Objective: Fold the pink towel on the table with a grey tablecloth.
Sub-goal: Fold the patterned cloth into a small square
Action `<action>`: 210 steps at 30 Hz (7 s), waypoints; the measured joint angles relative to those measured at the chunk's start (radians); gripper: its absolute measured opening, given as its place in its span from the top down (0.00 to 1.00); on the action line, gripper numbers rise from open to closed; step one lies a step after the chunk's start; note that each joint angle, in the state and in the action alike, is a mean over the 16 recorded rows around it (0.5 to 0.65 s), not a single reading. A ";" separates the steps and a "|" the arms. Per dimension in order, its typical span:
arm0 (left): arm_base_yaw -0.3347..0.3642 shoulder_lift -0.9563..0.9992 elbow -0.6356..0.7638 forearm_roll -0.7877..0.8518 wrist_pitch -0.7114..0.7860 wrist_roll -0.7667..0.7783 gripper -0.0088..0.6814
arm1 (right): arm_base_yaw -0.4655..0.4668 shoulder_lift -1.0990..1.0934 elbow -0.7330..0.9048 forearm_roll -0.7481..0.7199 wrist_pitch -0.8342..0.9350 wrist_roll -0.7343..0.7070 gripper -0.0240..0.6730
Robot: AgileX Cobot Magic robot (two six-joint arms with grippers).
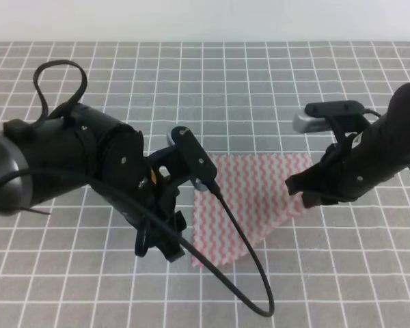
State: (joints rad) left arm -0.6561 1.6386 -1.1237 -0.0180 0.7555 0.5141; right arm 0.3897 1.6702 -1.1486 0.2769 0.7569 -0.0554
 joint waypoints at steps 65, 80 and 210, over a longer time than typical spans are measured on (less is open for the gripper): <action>-0.090 0.161 -0.026 0.057 -0.213 0.003 0.98 | 0.001 0.005 -0.028 -0.023 -0.099 -0.026 0.99; -0.084 0.162 -0.084 0.200 -0.249 -0.150 0.99 | 0.002 0.011 -0.029 -0.048 -0.069 -0.020 0.99; 0.021 0.388 -0.258 0.280 -0.470 -0.269 0.99 | -0.011 0.135 -0.029 -0.170 -0.375 0.062 0.99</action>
State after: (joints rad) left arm -0.6348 2.0261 -1.3814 0.2623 0.2857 0.2446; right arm 0.3789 1.8054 -1.1779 0.1068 0.3815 0.0063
